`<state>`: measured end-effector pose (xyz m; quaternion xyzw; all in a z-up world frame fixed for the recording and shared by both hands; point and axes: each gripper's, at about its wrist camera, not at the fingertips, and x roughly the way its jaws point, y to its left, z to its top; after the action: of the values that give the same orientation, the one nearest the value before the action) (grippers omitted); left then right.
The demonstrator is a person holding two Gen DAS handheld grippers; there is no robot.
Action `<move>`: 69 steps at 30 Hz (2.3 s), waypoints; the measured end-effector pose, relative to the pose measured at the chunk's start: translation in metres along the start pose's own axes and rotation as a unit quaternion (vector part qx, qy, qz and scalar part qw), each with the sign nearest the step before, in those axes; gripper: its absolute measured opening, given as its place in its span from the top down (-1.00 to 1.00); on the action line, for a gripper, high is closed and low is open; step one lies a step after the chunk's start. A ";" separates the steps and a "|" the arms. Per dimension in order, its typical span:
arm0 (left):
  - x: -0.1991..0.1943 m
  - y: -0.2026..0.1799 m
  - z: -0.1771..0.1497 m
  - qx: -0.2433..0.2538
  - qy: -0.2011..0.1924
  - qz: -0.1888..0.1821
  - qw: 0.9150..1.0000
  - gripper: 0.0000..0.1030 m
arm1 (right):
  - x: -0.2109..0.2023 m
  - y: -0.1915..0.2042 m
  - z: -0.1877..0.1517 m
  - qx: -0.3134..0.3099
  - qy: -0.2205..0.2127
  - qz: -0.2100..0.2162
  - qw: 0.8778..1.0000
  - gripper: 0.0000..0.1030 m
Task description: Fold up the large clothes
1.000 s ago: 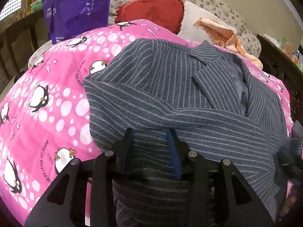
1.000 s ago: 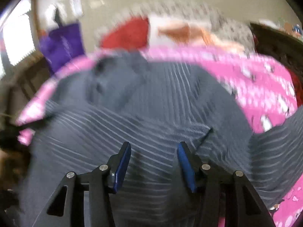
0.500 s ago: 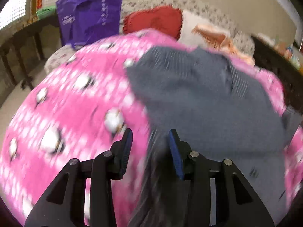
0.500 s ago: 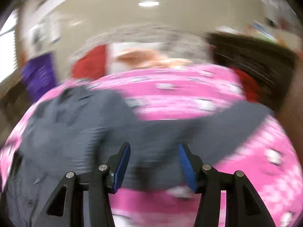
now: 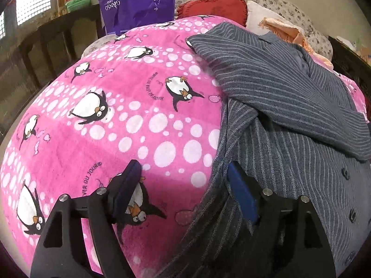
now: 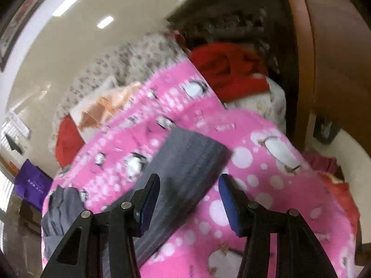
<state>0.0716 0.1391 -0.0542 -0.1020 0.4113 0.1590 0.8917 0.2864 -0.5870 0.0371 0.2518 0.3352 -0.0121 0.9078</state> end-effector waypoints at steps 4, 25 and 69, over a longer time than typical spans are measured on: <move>0.000 0.001 0.000 0.000 0.000 0.000 1.000 -0.53 | 0.007 -0.003 0.001 0.017 -0.026 0.022 0.999 0.34; -0.018 0.017 -0.001 -0.033 -0.012 -0.016 0.999 -0.53 | -0.171 0.093 -0.069 -0.055 -0.113 0.083 0.989 0.91; 0.003 -0.186 0.042 0.103 0.077 -0.343 0.930 0.80 | -0.062 0.231 -0.345 -0.325 0.073 -0.064 0.941 -0.63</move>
<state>0.1710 -0.0204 -0.0202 -0.1567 0.4327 -0.2081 0.8631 0.0743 -0.2337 -0.0446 -0.0783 0.4020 0.0576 0.9105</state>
